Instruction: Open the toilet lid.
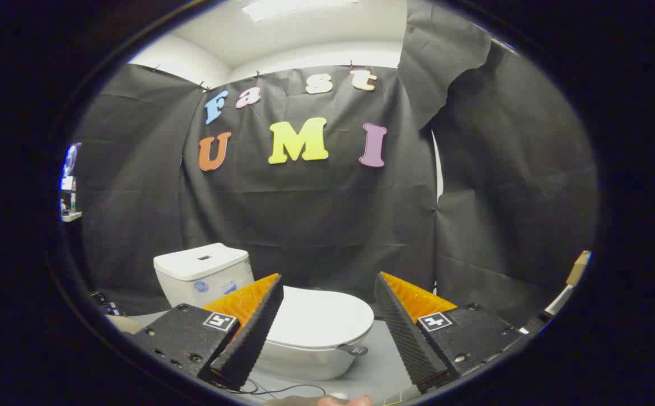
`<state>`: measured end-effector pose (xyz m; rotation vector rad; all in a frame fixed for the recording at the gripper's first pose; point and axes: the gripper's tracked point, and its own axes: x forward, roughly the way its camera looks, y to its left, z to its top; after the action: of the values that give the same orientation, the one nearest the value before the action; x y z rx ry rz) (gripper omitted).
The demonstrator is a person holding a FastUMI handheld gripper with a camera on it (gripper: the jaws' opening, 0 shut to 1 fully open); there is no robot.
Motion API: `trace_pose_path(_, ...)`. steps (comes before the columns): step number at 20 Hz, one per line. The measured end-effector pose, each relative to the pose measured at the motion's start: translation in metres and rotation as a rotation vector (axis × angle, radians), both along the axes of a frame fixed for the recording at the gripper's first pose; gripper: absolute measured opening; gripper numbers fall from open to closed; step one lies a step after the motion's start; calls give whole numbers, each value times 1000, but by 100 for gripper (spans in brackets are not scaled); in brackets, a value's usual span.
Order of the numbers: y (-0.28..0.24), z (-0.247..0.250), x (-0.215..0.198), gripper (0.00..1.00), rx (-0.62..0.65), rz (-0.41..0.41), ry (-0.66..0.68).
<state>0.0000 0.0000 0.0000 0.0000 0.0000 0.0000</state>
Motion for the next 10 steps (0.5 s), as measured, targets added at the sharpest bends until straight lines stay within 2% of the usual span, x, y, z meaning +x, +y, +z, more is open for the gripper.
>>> trace_pose_path(10, 6, -3, 1, 100, -17, 9, 0)
